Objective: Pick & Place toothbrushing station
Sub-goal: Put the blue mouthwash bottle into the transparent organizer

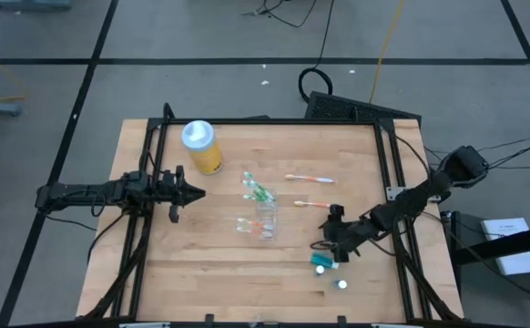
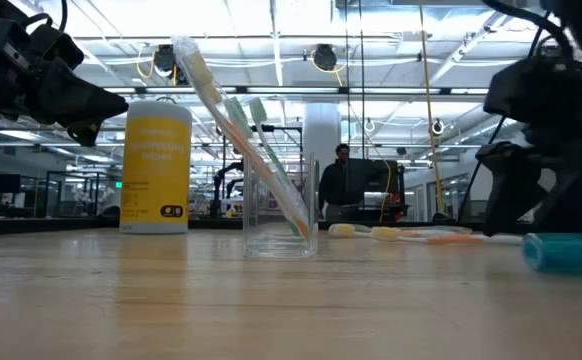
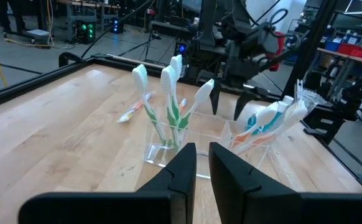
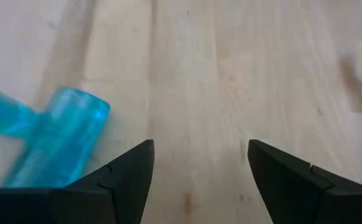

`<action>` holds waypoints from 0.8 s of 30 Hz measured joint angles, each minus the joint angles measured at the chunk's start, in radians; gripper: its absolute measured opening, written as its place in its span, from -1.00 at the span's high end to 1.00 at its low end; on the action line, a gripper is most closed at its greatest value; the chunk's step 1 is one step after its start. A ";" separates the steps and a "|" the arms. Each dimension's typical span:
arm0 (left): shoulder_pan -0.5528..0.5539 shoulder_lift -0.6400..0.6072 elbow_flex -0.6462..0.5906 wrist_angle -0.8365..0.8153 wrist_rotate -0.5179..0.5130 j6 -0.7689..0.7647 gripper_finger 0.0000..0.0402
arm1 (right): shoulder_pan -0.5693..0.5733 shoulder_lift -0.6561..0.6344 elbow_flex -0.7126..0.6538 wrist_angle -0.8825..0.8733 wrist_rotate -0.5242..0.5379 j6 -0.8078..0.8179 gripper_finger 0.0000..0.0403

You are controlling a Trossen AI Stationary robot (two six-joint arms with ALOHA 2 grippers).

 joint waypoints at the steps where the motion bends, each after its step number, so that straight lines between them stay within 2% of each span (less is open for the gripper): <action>1: 0.000 0.000 0.000 0.001 0.000 0.000 0.76 | -0.006 -0.015 0.000 0.000 -0.025 -0.007 -0.26; 5: 0.000 0.000 0.000 0.001 0.000 0.000 0.76 | -0.005 -0.096 0.004 0.000 -0.140 -0.011 -0.26; 9: 0.000 0.000 0.000 0.000 0.000 0.000 0.76 | 0.047 -0.117 0.038 -0.011 -0.168 0.068 -0.26; 15: 0.000 0.000 0.000 0.001 0.000 0.000 0.76 | 0.121 -0.017 0.083 -0.024 -0.170 0.138 -0.26; 24: 0.000 0.000 0.000 0.000 0.000 0.000 0.76 | 0.128 0.073 0.089 -0.019 -0.192 0.132 -0.26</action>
